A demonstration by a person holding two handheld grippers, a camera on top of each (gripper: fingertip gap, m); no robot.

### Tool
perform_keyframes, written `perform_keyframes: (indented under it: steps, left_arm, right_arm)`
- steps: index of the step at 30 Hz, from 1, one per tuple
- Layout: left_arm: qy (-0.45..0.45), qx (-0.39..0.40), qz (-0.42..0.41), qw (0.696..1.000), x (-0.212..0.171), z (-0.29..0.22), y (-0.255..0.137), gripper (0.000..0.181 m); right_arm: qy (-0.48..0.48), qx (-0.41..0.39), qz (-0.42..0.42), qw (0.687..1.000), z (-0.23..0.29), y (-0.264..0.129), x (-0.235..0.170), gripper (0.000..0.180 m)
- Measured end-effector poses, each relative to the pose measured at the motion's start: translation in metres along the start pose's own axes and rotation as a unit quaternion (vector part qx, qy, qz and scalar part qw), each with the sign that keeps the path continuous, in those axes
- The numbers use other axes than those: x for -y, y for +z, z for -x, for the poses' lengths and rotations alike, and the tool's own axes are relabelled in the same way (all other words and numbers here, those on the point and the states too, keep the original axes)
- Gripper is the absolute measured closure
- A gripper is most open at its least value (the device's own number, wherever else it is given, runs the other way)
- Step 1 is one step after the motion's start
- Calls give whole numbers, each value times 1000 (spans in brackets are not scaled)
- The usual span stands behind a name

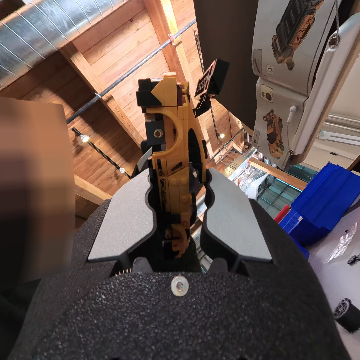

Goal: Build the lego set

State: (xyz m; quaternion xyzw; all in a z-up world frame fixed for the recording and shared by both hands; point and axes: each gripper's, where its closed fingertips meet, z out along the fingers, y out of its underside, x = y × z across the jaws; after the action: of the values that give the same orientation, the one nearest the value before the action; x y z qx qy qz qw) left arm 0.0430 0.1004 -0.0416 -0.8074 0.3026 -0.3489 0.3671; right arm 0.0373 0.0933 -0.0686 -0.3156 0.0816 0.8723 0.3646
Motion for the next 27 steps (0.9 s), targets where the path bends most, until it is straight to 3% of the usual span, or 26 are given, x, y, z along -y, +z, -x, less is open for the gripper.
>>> perform_keyframes:
  steps: [15,24,27]
  left_arm:
    - [-9,1,-9,1000,6,-3,12,163]
    - [-1,4,-29,1000,10,0,0,160]
    - [24,22,-28,999,9,4,-11,170]
  right_arm:
    - [21,-8,-6,1000,1,1,4,131]
    - [14,-10,1,1000,-4,-6,1,131]
    - [15,-4,8,1000,-3,-7,-2,131]
